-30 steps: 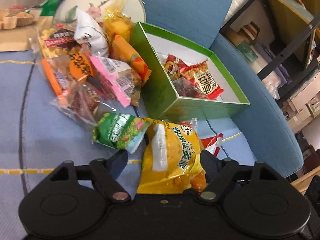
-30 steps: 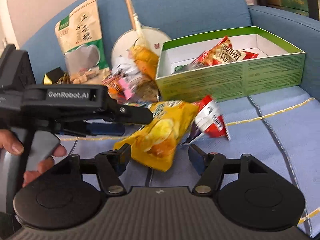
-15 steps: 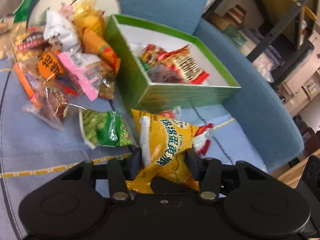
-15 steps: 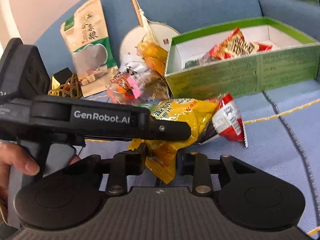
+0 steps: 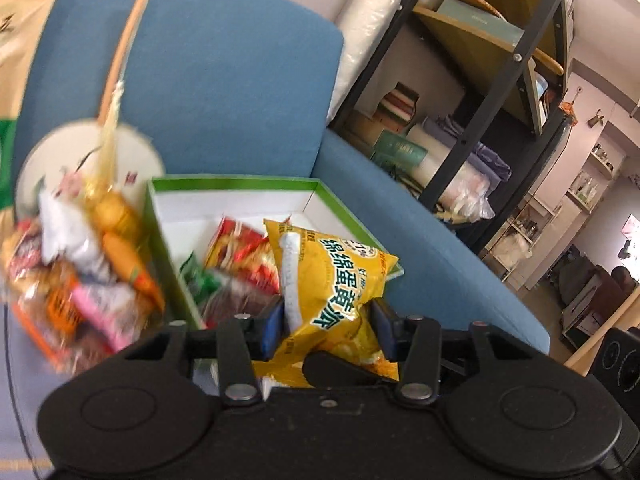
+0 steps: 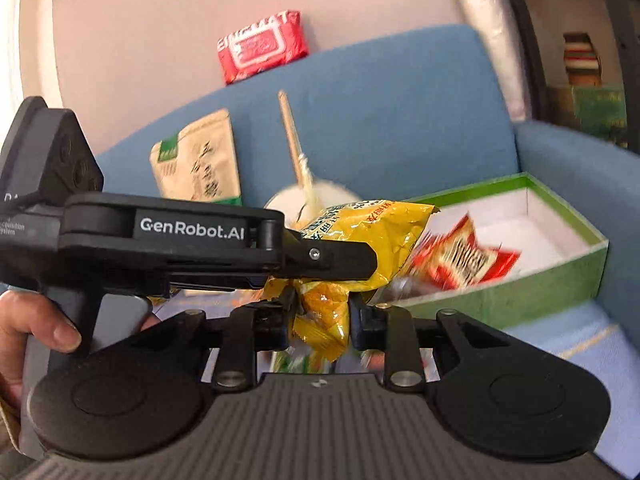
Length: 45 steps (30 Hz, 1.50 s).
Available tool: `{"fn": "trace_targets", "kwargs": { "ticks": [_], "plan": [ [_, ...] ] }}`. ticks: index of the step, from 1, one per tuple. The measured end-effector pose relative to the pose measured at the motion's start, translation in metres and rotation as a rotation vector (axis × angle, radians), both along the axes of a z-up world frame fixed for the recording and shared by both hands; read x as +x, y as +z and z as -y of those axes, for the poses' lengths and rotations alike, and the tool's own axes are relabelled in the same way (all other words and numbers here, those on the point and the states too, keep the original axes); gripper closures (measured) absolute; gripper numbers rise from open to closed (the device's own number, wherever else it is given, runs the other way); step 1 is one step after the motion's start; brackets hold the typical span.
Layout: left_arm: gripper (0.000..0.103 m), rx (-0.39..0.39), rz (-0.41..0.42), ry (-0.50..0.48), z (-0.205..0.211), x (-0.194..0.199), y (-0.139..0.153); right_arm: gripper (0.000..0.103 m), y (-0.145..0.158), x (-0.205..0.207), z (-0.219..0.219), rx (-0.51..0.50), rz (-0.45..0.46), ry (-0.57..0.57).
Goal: Organize snacks
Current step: 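Carry the yellow bag into the white box and open the left tool, then grasp the green pea packet with the left tool while the right tool grasps the red candy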
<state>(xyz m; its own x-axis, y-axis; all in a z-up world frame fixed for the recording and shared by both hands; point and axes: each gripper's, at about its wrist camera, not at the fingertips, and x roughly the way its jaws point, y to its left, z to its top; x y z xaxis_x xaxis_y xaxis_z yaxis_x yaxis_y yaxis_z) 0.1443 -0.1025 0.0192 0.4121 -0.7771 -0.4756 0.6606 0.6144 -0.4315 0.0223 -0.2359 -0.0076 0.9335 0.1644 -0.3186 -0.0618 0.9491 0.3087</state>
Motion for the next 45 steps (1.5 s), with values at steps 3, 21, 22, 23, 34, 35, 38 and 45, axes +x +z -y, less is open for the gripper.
{"fn": "trace_targets", "kwargs": {
  "ticks": [3,21,22,23,34,35,38,45],
  "plan": [
    [0.044,-0.003,-0.004,-0.007,0.017,0.015,0.005,0.056,0.000,0.012,0.014,0.006,0.021,-0.027],
    [0.038,0.112,-0.010,-0.098,0.143,0.072,-0.035,0.053,-0.041,0.050,0.104,-0.050,-0.089,-0.252],
    [0.014,0.126,0.004,-0.080,0.143,0.070,-0.037,0.052,-0.045,0.052,0.103,-0.074,-0.094,-0.270],
    [0.000,0.139,0.018,-0.067,0.141,0.068,-0.037,0.051,-0.046,0.051,0.101,-0.096,-0.084,-0.279],
    [0.000,0.185,0.126,0.020,0.093,0.042,-0.018,0.040,-0.031,0.031,0.075,-0.170,-0.057,-0.241],
    [0.000,0.187,0.129,0.036,0.087,0.037,-0.015,0.038,-0.029,0.025,0.071,-0.167,-0.054,-0.230],
    [0.000,0.202,0.147,0.092,0.059,0.019,-0.010,0.024,-0.028,0.010,0.058,-0.148,-0.050,-0.191],
    [0.000,0.208,0.083,0.201,-0.006,-0.018,-0.028,0.008,-0.043,-0.016,0.022,-0.106,-0.096,-0.085]
  ]
}}
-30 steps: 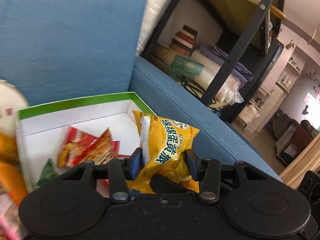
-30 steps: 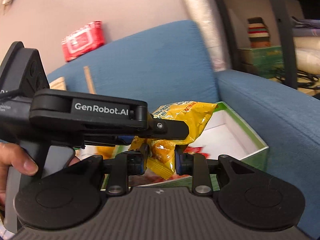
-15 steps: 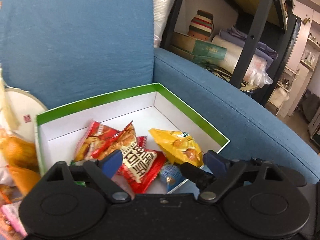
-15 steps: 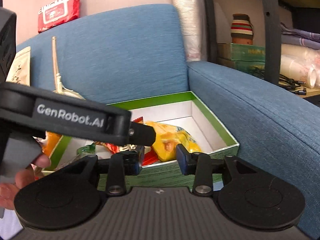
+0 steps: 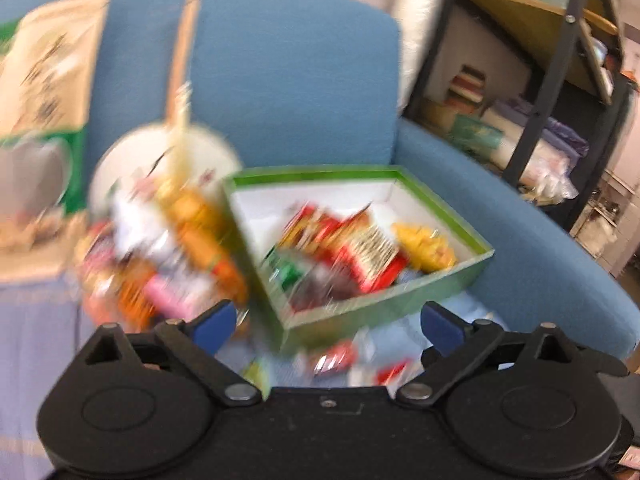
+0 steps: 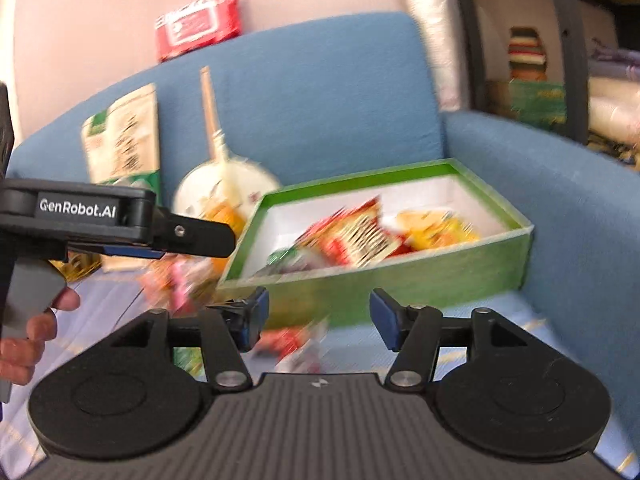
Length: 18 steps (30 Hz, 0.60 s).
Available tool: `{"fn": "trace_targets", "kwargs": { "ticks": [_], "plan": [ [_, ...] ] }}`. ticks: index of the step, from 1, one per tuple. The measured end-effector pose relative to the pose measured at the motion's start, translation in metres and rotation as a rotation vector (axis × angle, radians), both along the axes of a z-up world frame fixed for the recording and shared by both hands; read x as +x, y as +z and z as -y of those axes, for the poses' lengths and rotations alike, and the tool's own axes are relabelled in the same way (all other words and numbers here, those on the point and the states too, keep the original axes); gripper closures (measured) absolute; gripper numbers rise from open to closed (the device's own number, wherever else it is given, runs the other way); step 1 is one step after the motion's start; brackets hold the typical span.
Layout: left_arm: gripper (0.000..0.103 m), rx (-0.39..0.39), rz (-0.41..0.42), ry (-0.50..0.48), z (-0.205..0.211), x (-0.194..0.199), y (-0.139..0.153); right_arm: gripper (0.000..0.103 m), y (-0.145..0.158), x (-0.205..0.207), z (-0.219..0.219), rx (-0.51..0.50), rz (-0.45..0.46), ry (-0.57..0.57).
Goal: Organize snacks
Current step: 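Grasp the green pea packet with the left tool while the right tool grasps the red candy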
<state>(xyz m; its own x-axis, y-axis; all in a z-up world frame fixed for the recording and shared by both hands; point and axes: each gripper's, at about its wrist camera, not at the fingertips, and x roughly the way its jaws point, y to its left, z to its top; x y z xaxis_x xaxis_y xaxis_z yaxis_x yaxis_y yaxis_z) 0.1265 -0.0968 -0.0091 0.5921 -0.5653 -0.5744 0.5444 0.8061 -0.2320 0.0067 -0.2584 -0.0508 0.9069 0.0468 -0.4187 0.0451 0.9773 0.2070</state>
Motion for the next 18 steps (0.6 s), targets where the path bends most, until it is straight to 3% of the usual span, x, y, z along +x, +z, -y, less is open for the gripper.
{"fn": "trace_targets", "kwargs": {
  "ticks": [7,15,17,18],
  "plan": [
    [0.000,0.045,-0.072,0.095,-0.048,-0.013,-0.031,0.008,-0.024,0.002,-0.028,-0.011,-0.109,0.032],
    [0.000,0.014,-0.071,0.084,-0.058,-0.012,-0.028,0.003,-0.035,0.037,-0.022,-0.084,-0.175,-0.013],
    [0.000,0.027,-0.062,0.076,-0.057,-0.012,-0.031,0.008,-0.041,0.041,-0.021,-0.075,-0.206,0.004],
    [0.000,0.038,-0.059,0.073,-0.055,-0.012,-0.033,0.029,-0.043,0.040,-0.021,-0.057,-0.219,0.012]
  ]
}}
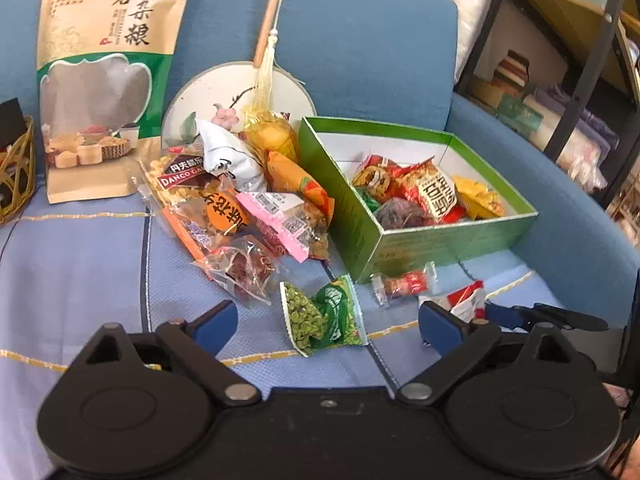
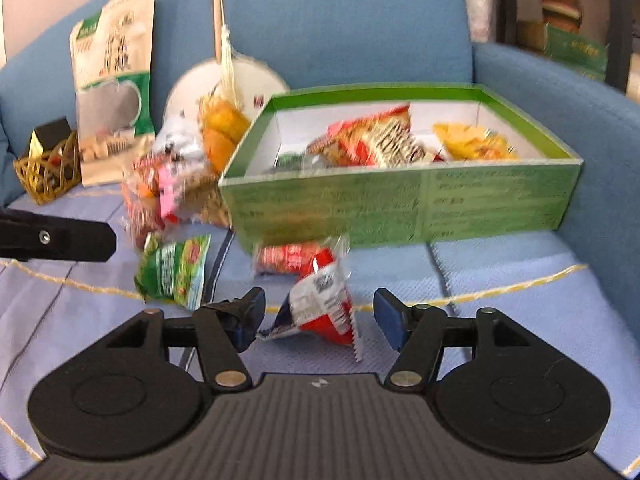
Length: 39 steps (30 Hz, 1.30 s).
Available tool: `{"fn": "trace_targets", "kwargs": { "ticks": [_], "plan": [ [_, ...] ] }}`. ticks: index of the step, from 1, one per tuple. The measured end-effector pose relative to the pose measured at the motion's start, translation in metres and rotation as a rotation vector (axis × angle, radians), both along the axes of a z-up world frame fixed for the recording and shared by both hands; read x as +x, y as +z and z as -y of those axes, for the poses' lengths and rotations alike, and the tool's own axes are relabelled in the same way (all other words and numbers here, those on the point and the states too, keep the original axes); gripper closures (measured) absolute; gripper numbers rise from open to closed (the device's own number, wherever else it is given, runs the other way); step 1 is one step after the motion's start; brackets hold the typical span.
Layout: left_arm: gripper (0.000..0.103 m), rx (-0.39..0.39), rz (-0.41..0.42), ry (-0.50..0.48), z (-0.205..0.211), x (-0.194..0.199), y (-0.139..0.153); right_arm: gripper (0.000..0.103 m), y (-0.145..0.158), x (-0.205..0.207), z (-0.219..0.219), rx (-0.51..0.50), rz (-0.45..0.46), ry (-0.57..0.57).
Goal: Organize snacks
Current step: 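Grasp the green pea packet with the left tool while the right tool grasps the red candy, then drop the green packet and red candy into the box, opening both tools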
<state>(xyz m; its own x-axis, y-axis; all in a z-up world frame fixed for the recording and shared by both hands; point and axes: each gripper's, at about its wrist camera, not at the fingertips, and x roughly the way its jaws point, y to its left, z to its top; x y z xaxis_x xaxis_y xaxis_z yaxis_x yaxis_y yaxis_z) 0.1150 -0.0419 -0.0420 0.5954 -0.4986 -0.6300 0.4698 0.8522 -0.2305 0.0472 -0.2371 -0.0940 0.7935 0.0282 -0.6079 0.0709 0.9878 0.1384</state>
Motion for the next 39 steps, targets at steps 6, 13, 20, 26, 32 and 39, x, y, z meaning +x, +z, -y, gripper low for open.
{"fn": "trace_targets", "kwargs": {
  "ticks": [6,13,20,26,32,39],
  "plan": [
    [0.000,0.066,-0.020,0.002,0.017,0.022,-0.019,0.031,0.001,-0.022,-0.013,0.032,0.023,0.051],
    [0.000,0.050,-0.115,0.003,0.036,0.045,-0.041,0.030,0.000,-0.032,-0.018,0.042,0.029,0.059],
    [0.035,0.080,-0.066,-0.031,0.044,0.043,-0.044,0.030,-0.002,-0.033,-0.020,0.045,0.037,0.056],
    [0.038,0.083,-0.059,-0.089,0.045,0.030,-0.031,0.031,0.002,-0.034,-0.021,0.056,0.048,0.063],
    [0.039,0.026,-0.007,-0.102,0.046,0.022,-0.003,0.033,0.022,-0.036,-0.015,0.039,0.104,0.054],
    [0.039,-0.084,0.094,-0.128,0.062,0.031,0.052,0.034,0.058,-0.026,0.004,0.022,0.227,0.018]
  ]
}}
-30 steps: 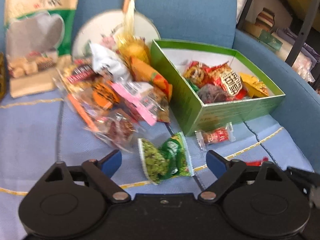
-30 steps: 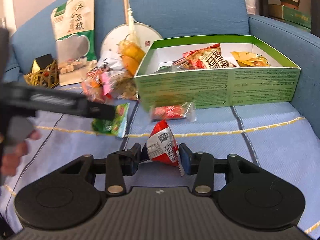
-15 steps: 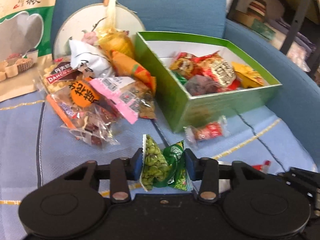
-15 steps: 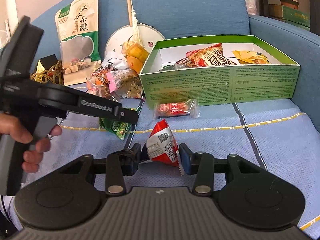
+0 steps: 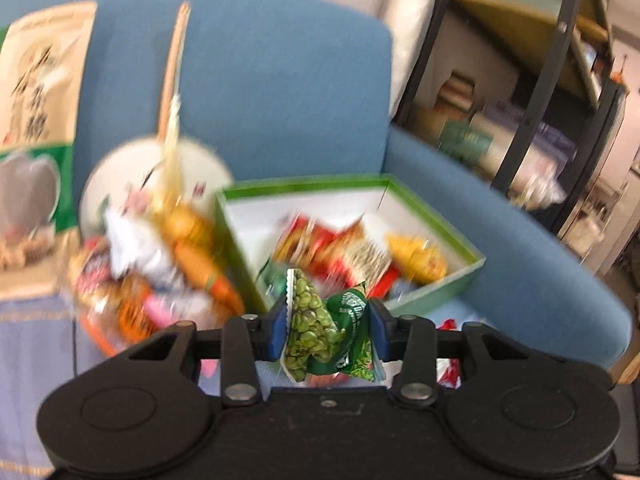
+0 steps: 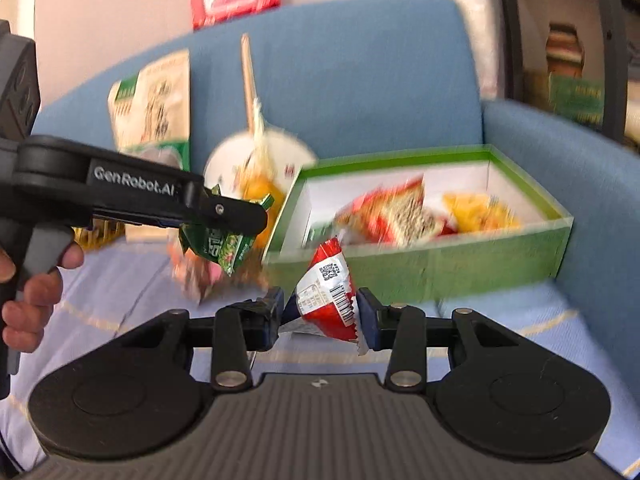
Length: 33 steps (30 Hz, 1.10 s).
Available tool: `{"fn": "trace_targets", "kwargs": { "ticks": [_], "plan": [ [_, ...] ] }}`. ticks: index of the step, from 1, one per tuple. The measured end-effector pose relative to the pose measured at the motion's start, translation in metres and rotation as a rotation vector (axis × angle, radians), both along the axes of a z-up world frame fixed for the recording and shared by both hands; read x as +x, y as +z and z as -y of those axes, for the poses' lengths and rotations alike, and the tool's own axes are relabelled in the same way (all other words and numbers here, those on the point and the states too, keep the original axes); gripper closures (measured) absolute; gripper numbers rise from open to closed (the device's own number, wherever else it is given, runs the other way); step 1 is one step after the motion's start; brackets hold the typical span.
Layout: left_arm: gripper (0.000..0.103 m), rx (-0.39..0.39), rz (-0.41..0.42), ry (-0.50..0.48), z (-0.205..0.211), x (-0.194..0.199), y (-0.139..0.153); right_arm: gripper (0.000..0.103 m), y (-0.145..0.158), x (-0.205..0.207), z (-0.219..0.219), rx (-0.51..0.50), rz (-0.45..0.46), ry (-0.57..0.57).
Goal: Organize snacks
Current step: 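Drop the green packet and red candy into the box, opening both tools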
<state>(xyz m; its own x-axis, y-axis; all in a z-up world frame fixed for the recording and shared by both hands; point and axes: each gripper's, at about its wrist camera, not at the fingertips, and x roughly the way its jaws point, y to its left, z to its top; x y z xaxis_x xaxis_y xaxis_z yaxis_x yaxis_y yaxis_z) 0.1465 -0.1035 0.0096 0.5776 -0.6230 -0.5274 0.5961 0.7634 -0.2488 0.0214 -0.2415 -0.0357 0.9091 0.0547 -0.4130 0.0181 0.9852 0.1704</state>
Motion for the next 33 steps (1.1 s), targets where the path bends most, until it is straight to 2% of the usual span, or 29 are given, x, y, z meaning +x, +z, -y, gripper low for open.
{"fn": "trace_targets", "kwargs": {
  "ticks": [4,7,12,18,19,21,22,26,30,33],
  "plan": [
    [0.039,0.005,0.044,0.009,0.018,0.012,0.014,0.034,0.015,0.011,0.010,-0.030,0.052,-0.028],
    [0.038,-0.002,0.041,0.014,0.030,0.024,0.017,0.034,0.019,0.022,0.019,-0.036,0.077,-0.060],
    [0.038,0.022,0.025,0.014,0.051,0.044,0.011,0.034,0.010,0.040,0.029,-0.047,0.083,-0.106],
    [0.036,0.039,-0.006,0.013,0.061,0.060,-0.002,0.033,-0.005,0.058,0.033,-0.064,0.070,-0.104],
    [0.032,0.043,-0.010,0.015,0.061,0.062,-0.004,0.032,-0.008,0.061,0.034,-0.069,0.069,-0.105],
    [0.009,0.057,-0.017,0.032,0.063,0.066,-0.010,0.025,-0.015,0.067,0.034,-0.085,0.062,-0.099],
    [0.000,0.070,-0.011,0.052,0.062,0.067,-0.013,0.002,-0.017,0.071,0.034,-0.101,0.049,-0.093],
    [0.000,0.104,0.022,0.128,0.049,0.062,-0.020,0.000,-0.024,0.063,0.029,-0.162,0.054,-0.082],
    [0.000,0.108,-0.012,0.158,0.036,0.063,-0.022,0.000,-0.024,0.058,0.028,-0.123,0.043,-0.090],
    [0.000,0.120,-0.006,0.179,0.028,0.060,-0.019,0.000,-0.019,0.055,0.022,-0.132,0.044,-0.076]
  ]
}}
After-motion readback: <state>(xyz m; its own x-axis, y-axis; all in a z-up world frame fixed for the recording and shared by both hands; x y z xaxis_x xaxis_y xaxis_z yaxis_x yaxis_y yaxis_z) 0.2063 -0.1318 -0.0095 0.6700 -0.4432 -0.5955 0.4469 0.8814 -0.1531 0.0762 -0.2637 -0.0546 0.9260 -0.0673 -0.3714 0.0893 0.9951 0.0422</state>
